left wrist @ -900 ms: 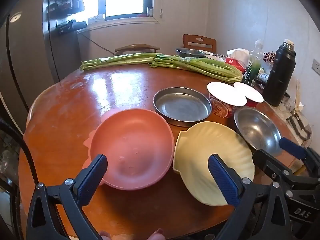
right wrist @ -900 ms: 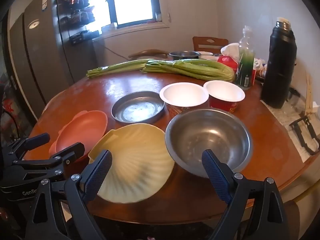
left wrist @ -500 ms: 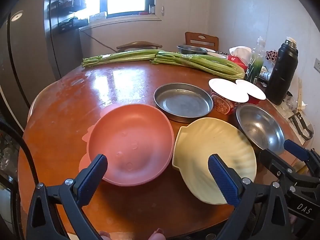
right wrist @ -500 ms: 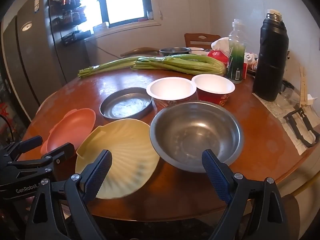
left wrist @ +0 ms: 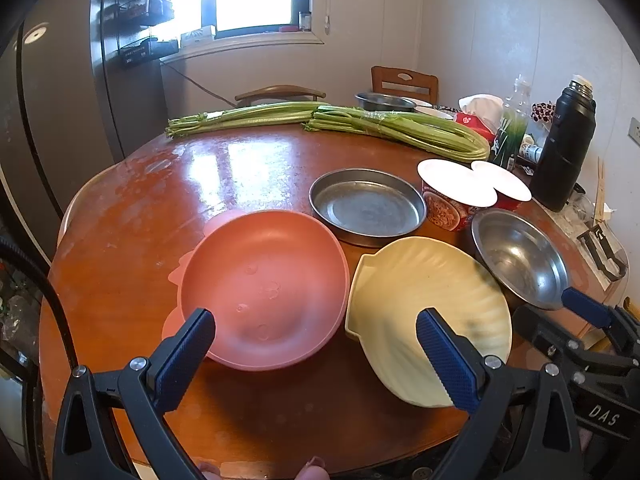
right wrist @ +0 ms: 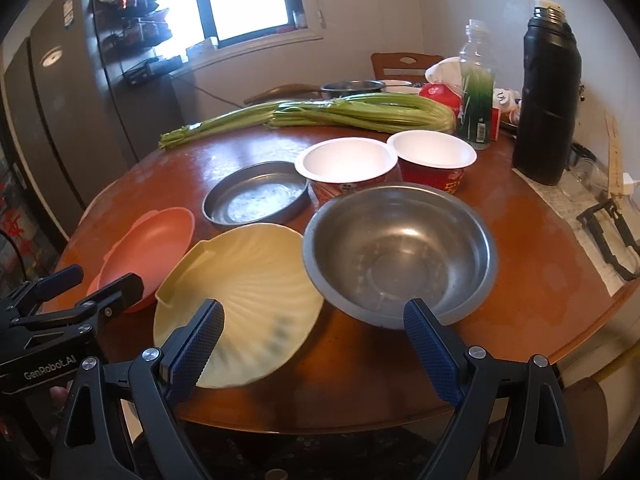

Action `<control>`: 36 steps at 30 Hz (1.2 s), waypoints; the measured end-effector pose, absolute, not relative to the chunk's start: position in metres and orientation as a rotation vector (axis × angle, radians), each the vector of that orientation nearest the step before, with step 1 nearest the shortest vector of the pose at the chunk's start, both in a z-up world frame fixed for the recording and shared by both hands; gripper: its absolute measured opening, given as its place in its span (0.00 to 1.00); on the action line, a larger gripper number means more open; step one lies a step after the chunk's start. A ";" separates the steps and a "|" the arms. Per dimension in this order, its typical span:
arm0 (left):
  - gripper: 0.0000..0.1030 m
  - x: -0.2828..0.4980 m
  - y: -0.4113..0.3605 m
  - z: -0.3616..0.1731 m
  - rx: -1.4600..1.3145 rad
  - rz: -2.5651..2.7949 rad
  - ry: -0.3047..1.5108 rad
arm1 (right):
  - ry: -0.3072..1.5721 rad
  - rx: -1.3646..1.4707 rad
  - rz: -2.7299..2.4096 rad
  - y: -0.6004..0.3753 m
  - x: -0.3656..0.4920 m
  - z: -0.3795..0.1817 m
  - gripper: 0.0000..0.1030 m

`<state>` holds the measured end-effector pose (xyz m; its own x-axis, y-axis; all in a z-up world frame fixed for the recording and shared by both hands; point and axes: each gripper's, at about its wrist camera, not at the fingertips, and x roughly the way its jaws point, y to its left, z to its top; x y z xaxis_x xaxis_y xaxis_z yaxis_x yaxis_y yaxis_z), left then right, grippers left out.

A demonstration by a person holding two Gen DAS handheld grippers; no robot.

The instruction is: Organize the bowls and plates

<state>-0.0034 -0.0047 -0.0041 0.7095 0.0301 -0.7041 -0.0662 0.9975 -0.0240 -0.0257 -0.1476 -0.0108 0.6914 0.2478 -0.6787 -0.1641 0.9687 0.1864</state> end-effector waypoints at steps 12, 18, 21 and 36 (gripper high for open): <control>0.98 -0.003 -0.002 -0.005 -0.057 0.064 0.779 | 0.754 0.073 0.229 -0.143 -0.028 -0.008 0.90; 0.98 -0.004 -0.001 -0.004 -0.061 0.060 0.775 | 0.764 0.078 0.236 -0.143 -0.028 -0.010 0.89; 0.98 -0.005 -0.001 -0.004 -0.061 0.061 0.775 | 0.764 0.079 0.240 -0.142 -0.029 -0.010 0.89; 0.98 -0.006 -0.003 -0.005 -0.058 0.064 0.772 | 0.767 0.079 0.251 -0.141 -0.033 -0.013 0.90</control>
